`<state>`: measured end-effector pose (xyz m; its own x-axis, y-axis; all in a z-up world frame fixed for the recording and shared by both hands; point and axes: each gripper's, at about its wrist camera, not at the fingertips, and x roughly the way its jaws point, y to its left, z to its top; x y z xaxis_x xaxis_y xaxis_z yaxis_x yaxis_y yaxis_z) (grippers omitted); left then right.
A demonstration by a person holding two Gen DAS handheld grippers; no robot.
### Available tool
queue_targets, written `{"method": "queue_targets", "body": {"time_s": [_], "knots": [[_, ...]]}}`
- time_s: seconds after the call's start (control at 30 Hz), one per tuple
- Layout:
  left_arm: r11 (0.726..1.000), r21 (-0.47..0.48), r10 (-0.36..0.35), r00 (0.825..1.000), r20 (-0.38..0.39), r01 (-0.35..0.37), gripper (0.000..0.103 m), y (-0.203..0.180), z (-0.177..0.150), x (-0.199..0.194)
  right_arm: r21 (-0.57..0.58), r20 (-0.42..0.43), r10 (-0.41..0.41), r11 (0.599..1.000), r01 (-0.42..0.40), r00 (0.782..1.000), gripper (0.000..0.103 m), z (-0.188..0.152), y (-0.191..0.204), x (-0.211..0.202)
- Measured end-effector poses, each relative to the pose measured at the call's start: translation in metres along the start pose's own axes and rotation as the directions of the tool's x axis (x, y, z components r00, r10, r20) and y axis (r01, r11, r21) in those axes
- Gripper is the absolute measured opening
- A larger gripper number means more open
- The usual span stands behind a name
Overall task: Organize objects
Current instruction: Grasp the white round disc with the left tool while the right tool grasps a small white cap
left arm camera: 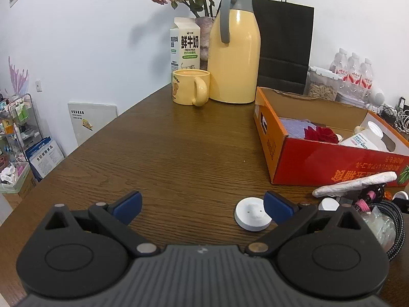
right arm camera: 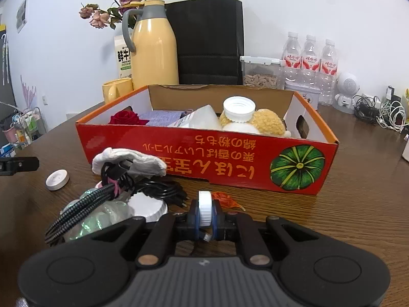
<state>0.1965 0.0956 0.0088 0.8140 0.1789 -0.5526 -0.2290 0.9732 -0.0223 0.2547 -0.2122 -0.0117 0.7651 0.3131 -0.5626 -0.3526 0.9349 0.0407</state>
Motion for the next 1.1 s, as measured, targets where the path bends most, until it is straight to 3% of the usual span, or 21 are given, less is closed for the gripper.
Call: {"method": "queue_targets", "body": {"time_s": [0.73,0.9,1.03,1.1], "knots": [[0.996,0.085,-0.033,0.995,-0.091,0.040,0.103,-0.030,-0.005,0.031,0.011,0.059,-0.033,0.999,0.033,0.998,0.009,-0.009,-0.013,-0.015],[0.993,0.109,-0.041,0.992,-0.117,0.053,0.082,-0.039,-0.006,0.038,0.009,0.061,-0.036,0.999,0.035,0.997,0.009,-0.009,-0.012,-0.015],[0.990,0.114,-0.075,0.992,-0.103,0.087,0.040,-0.043,-0.006,0.033,0.007,0.063,-0.031,1.000,0.030,0.998,0.009,-0.009,-0.012,-0.015],[0.990,0.116,-0.070,0.992,-0.101,0.082,0.040,-0.045,-0.006,0.032,0.005,0.064,-0.031,1.000,0.030,0.997,0.009,-0.008,-0.012,-0.015]]}}
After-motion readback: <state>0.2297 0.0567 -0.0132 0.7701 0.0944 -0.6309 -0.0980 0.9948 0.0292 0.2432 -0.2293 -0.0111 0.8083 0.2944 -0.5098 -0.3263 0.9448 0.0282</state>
